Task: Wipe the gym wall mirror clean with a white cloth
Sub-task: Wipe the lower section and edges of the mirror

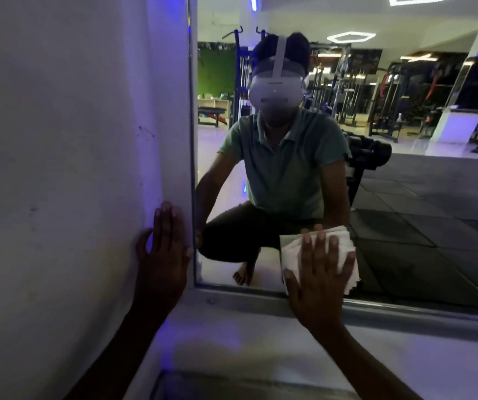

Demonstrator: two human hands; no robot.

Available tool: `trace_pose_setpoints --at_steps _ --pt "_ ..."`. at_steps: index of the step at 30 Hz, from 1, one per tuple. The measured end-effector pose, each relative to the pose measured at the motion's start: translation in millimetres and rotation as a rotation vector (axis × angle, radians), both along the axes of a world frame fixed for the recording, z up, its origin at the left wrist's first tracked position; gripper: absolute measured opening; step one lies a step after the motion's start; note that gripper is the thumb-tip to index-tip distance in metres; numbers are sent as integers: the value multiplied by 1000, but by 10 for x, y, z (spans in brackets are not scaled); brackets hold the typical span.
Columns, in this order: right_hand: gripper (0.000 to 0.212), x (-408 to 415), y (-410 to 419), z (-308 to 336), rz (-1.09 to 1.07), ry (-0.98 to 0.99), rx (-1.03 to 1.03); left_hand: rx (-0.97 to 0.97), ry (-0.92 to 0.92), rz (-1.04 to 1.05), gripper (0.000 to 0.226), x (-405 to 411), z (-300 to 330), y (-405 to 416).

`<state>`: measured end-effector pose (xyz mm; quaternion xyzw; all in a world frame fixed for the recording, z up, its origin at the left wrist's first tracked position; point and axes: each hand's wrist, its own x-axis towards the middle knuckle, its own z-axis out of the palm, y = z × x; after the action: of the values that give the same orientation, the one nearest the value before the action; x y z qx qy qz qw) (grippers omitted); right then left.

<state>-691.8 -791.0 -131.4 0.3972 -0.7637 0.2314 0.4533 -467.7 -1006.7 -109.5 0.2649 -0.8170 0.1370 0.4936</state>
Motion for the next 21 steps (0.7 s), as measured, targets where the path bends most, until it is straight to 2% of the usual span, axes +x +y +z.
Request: trace_pose_setpoints --at_steps 3,7,12,15,18,19,21 --pt "83 424 -430 -19 1 -139 -89 -5 6 -8 79 -16 -42 -30" --pt "77 820 -928 -48 197 100 140 -47 -18 32 84 -12 -57 -101" --pt "89 594 -788 -22 231 247 149 -79 -34 34 85 22 -46 -114" --pt "84 454 -750 141 260 337 221 -48 -43 85 80 43 26 41" --pt "73 534 -836 711 307 438 300 -39 -29 -13 55 202 280 261" --pt "73 590 -872 1047 346 431 297 -3 16 -59 49 291 537 295" --pt "72 737 -919 1772 445 375 217 201 162 -130 50 469 1292 351"
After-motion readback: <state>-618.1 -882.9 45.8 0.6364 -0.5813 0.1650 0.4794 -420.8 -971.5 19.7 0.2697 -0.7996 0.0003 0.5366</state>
